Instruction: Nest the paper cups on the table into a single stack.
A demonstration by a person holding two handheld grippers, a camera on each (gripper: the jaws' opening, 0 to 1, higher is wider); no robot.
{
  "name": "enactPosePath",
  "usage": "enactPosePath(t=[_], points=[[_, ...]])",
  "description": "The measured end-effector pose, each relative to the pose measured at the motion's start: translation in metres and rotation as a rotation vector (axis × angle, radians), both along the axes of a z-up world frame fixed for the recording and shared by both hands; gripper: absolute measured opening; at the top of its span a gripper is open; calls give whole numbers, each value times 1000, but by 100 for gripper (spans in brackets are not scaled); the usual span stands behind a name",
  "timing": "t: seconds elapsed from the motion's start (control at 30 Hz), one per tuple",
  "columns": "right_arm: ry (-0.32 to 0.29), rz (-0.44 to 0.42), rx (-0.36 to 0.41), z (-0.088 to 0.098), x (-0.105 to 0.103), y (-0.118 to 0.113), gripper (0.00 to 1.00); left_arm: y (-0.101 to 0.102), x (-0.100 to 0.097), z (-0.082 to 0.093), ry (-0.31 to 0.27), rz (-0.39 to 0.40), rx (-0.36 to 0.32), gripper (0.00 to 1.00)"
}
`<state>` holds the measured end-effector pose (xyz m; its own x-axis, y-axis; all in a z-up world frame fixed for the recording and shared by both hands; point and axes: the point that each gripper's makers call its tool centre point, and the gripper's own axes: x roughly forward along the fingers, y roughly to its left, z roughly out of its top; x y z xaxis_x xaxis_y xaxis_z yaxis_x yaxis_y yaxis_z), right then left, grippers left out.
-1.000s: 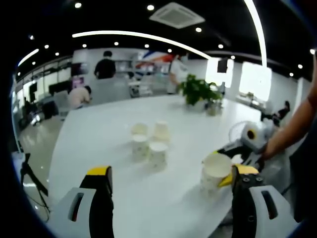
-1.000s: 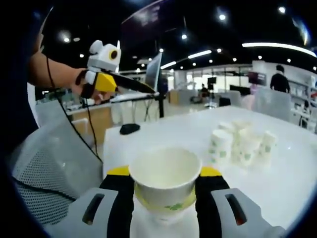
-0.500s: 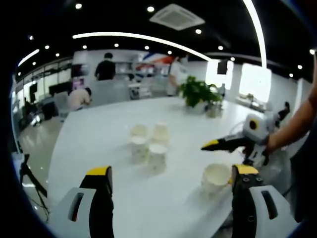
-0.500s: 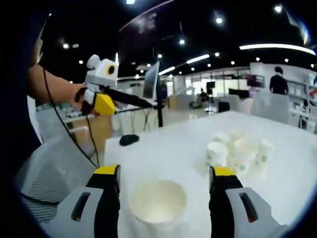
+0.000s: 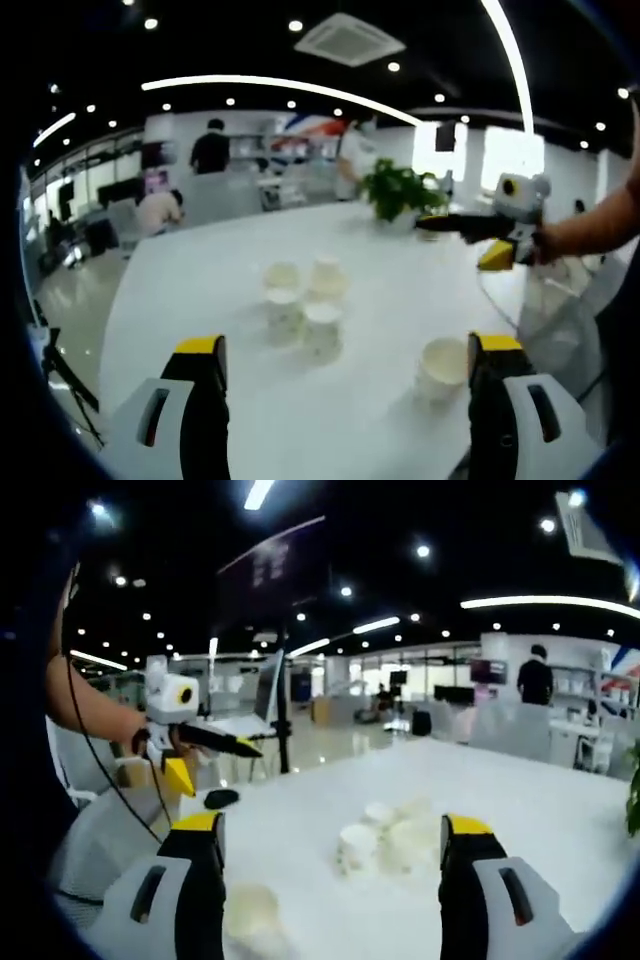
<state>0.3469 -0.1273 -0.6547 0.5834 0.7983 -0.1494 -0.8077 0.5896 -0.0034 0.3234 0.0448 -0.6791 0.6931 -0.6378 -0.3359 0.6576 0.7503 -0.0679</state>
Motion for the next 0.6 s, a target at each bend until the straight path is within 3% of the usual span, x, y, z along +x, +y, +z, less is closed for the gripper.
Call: enactPosePath(t=[0.23,0.6], points=[[2,-78,8,3,3,-36,94,3,4,1,-8,20,-22,98],[28,-169,-50,-17,1,-78,100,10,6,-3,-24,21,-13,98]])
